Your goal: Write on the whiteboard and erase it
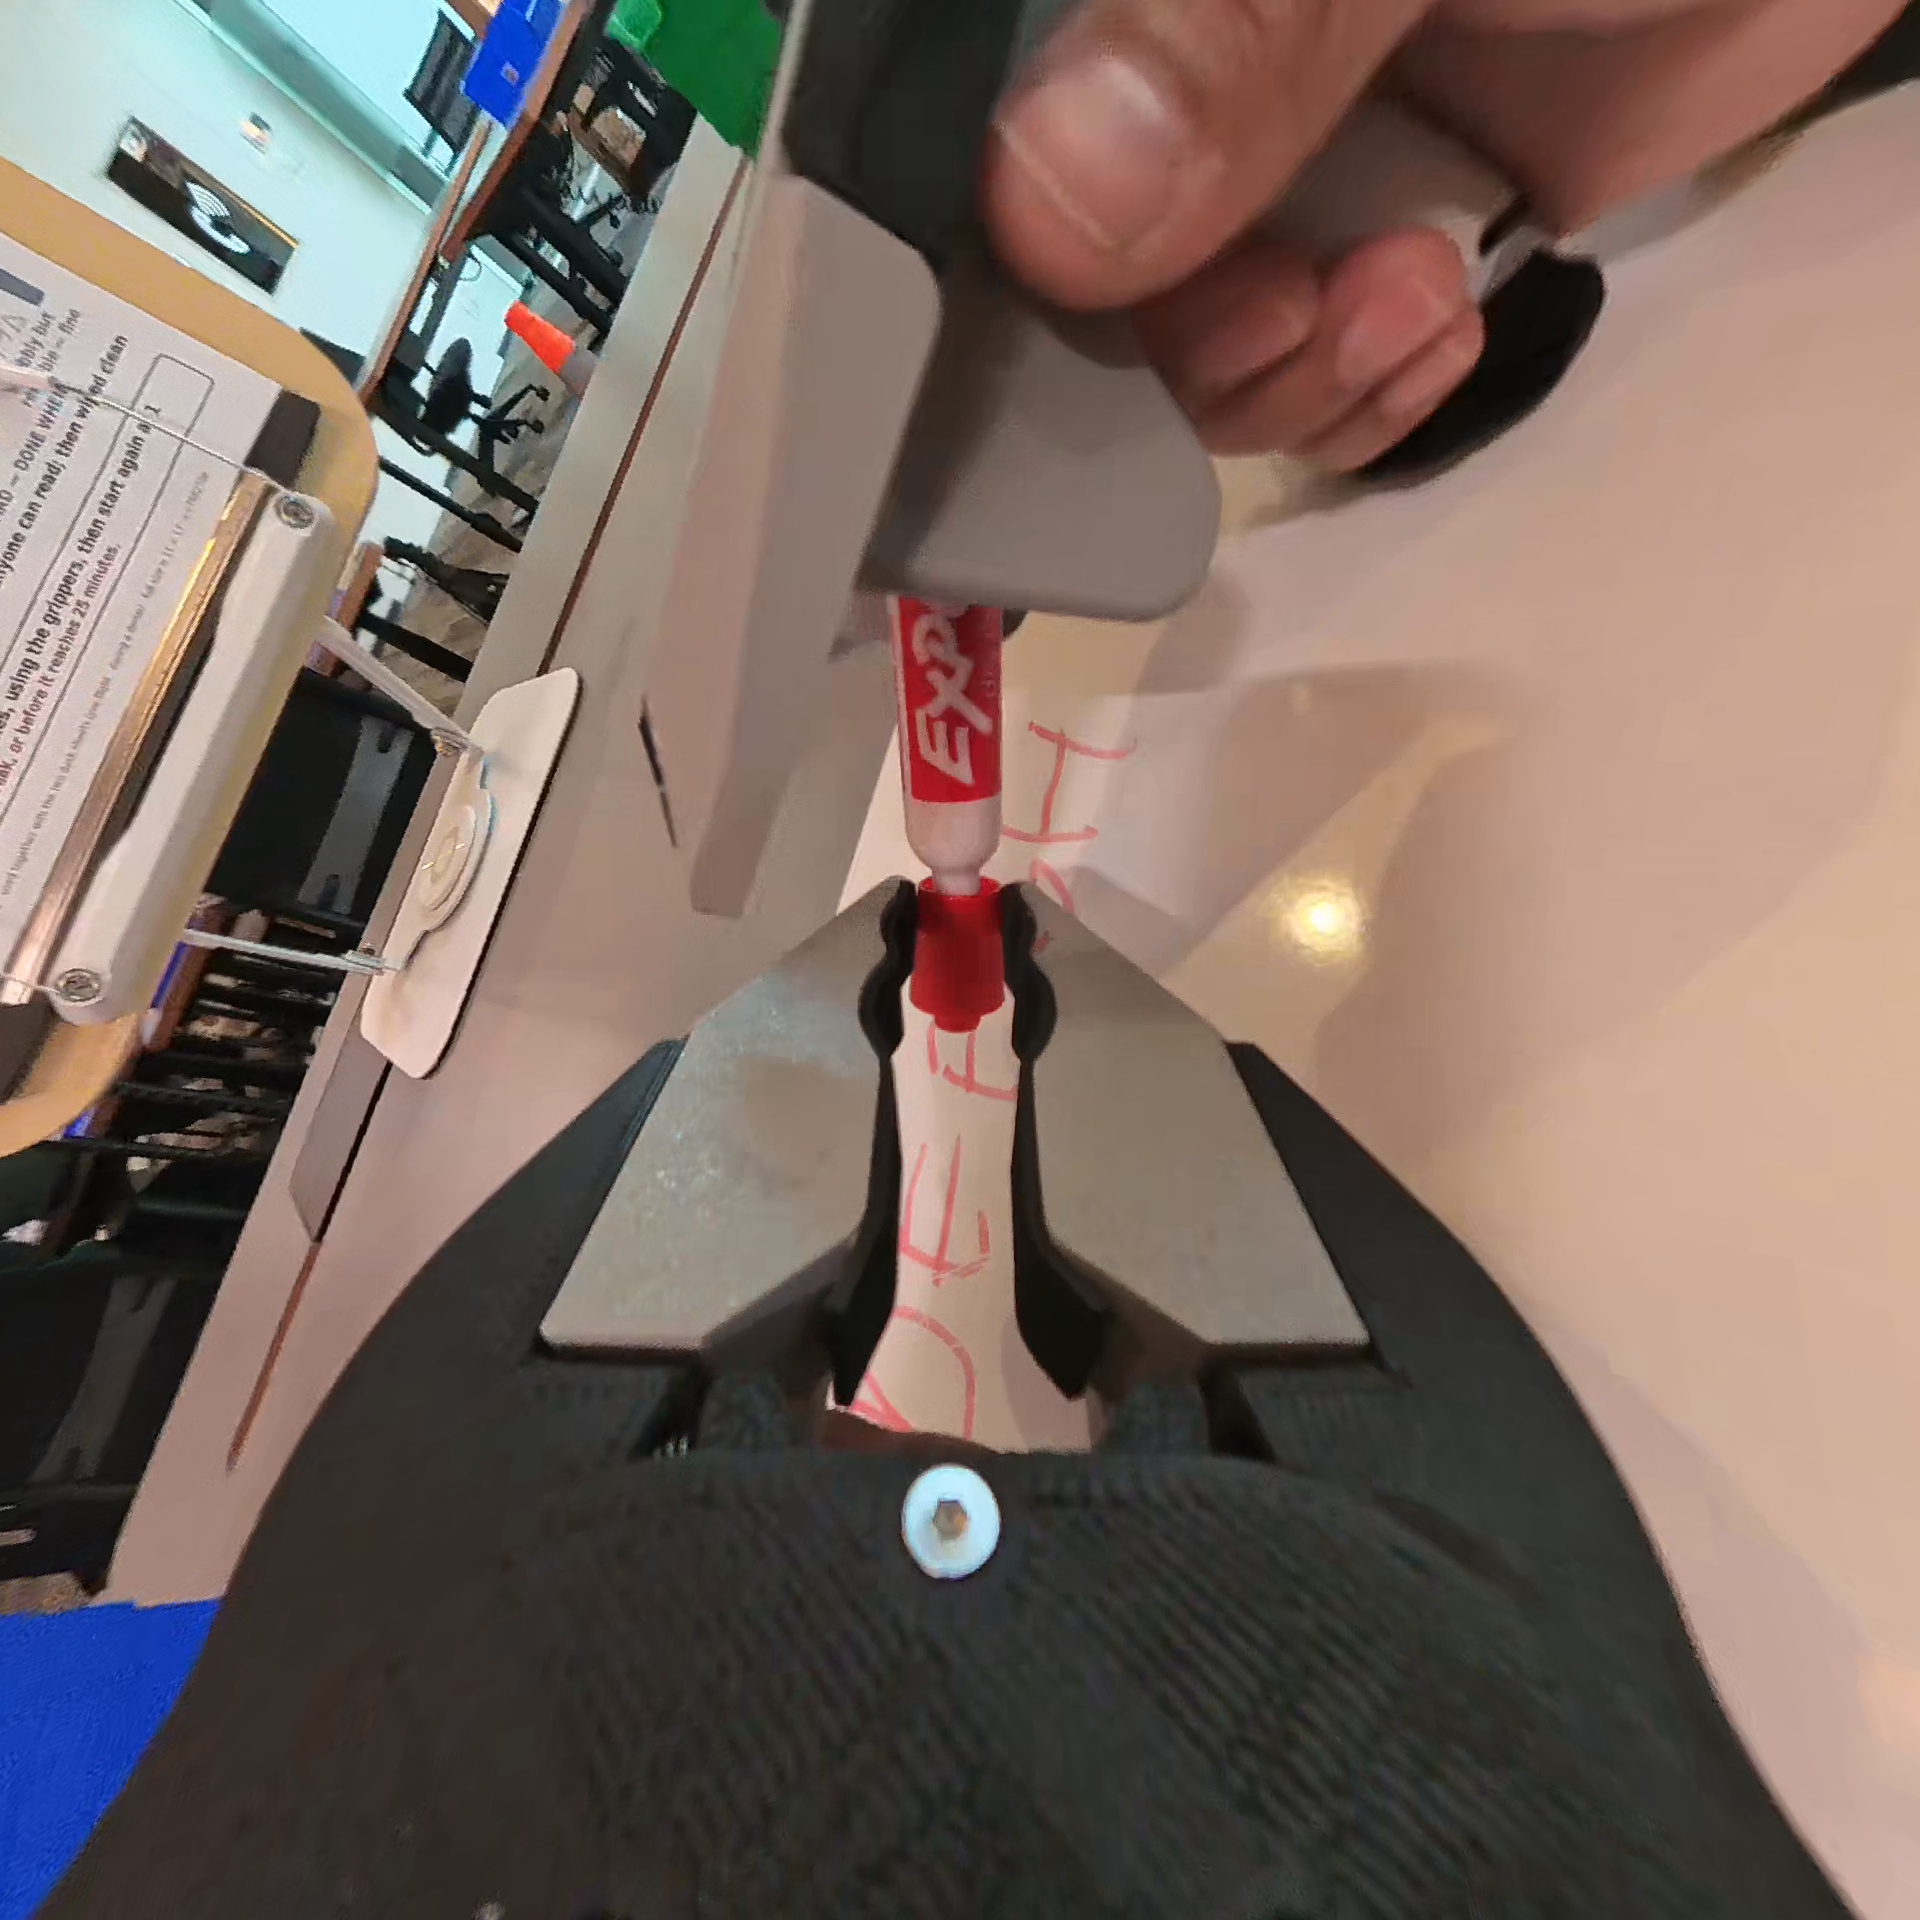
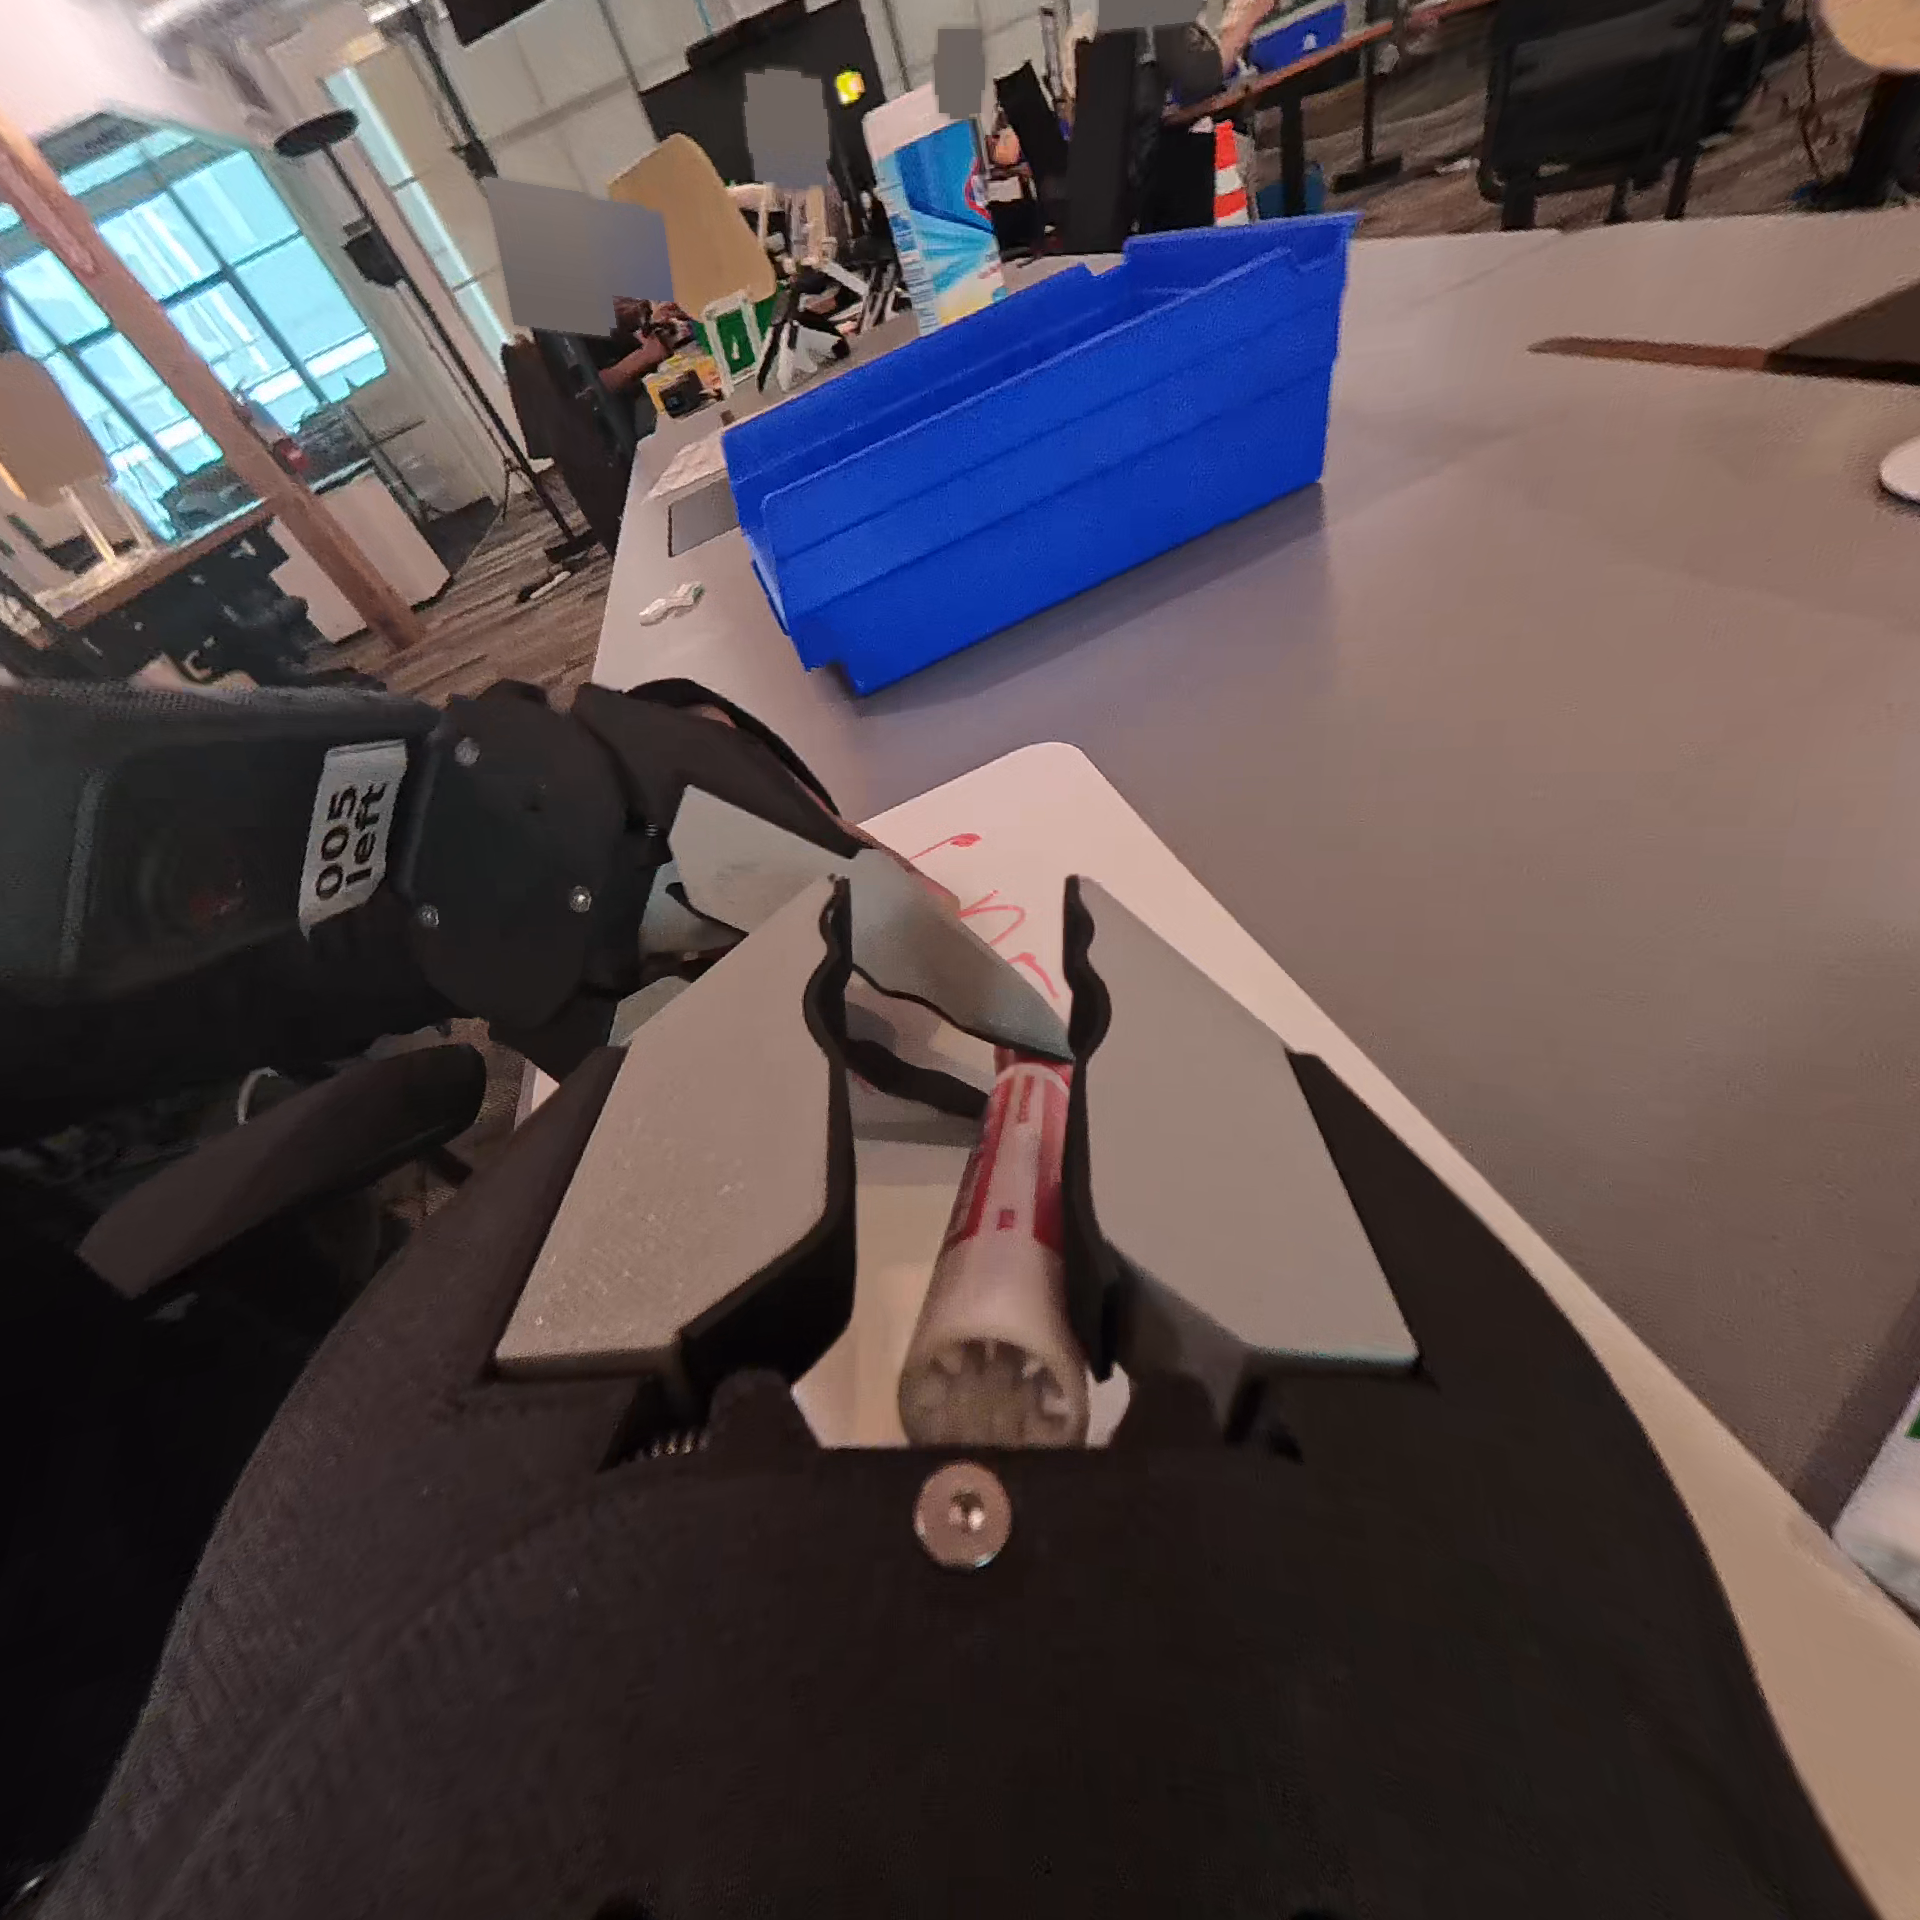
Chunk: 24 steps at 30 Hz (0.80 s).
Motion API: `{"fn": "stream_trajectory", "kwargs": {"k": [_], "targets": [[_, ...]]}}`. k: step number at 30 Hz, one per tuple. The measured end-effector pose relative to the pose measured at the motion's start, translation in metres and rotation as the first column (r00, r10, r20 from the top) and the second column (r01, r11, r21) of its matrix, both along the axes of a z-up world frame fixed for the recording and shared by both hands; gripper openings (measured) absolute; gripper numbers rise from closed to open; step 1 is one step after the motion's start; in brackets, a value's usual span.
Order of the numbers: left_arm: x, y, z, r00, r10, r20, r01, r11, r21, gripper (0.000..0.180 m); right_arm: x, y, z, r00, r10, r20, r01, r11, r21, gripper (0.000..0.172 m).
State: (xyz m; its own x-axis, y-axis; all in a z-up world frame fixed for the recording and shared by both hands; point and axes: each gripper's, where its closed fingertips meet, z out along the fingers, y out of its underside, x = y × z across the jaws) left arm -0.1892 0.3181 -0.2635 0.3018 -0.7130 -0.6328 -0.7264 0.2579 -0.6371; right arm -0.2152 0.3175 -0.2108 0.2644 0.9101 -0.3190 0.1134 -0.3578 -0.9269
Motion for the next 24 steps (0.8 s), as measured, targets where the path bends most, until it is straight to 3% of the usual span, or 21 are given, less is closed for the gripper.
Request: {"fn": "stream_trajectory", "kwargs": {"k": [7,14,24], "targets": [[0.003,0.002,0.013,1.0,0.013,0.027,-0.015,0.997,0.081,0.014,0.005,0.0,-0.014,0.999,0.033,0.009,-0.031,0.985,-0.173,0.037],[0.003,0.004,0.017,0.996,0.035,0.077,-0.04,0.997,0.069,0.013,0.008,0.0,-0.015,0.999,0.03,0.02,-0.026,0.984,-0.176,0.033],[0.007,0.006,0.02,0.988,0.061,0.139,-0.067,0.997,0.043,0.014,0.017,0.011,-0.006,0.996,-0.021,-0.086,-0.002,0.966,-0.259,0.03]]}}
